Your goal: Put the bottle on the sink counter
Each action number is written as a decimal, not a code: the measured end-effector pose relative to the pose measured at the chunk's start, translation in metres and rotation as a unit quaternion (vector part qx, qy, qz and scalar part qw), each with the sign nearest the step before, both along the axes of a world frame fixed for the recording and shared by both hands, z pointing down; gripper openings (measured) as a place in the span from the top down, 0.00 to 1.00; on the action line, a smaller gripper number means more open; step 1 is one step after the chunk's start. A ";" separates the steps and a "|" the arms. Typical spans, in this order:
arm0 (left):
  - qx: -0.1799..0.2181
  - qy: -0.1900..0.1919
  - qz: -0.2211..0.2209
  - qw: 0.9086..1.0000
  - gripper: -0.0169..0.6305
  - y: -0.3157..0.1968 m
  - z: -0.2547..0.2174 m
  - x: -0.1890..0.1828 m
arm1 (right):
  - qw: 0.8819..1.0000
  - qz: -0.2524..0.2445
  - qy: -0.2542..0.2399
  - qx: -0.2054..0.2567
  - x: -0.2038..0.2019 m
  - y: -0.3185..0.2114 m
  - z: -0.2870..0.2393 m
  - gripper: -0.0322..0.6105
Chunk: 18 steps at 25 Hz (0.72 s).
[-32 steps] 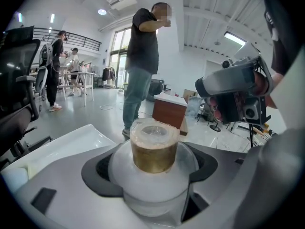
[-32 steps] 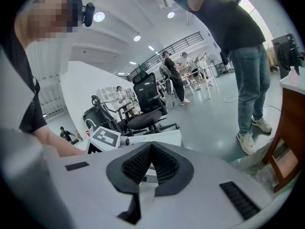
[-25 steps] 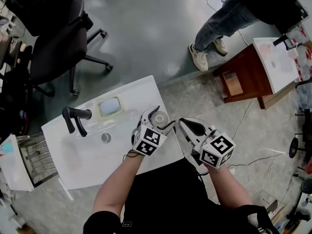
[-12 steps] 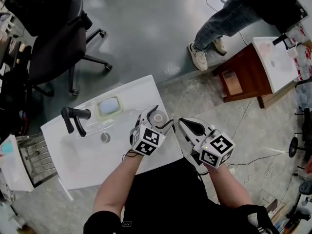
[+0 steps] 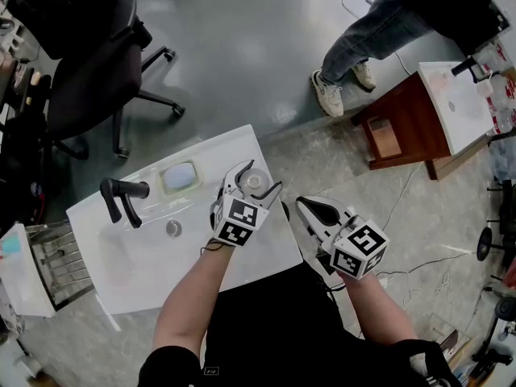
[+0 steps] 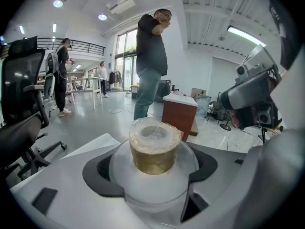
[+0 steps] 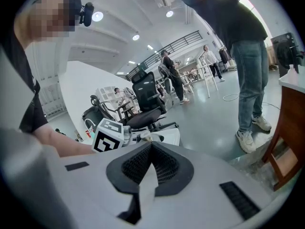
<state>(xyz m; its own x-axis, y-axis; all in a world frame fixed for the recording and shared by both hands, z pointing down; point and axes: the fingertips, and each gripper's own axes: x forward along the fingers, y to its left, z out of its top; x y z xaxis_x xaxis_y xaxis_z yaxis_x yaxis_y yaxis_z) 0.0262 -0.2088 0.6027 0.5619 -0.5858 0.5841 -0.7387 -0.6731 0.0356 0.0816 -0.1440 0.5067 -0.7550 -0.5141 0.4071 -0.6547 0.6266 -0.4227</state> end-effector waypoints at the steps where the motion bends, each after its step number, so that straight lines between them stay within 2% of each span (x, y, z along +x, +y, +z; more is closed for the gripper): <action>1: 0.002 0.001 -0.006 1.000 0.43 -0.006 -0.001 -0.002 | 1.000 0.000 0.001 -0.002 0.000 0.000 0.001 0.93; 7: 0.005 0.017 -0.051 0.999 0.43 -0.040 0.000 -0.013 | 1.000 0.003 0.009 -0.019 0.008 -0.001 0.015 0.93; 12: 0.011 0.010 -0.078 0.997 0.43 -0.069 0.004 -0.033 | 0.999 -0.002 0.005 -0.034 0.000 -0.006 0.031 0.93; 18: 0.012 0.012 -0.090 0.996 0.42 -0.089 0.012 -0.047 | 0.999 -0.006 0.007 -0.046 -0.006 -0.012 0.040 0.93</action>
<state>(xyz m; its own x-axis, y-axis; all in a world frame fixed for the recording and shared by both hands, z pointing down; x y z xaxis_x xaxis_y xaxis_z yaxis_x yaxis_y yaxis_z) -0.0212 -0.2976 0.6146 0.4605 -0.6914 0.5567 -0.8465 -0.5308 0.0410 0.0759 -0.1557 0.5468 -0.7547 -0.4649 0.4629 -0.6536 0.5940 -0.4690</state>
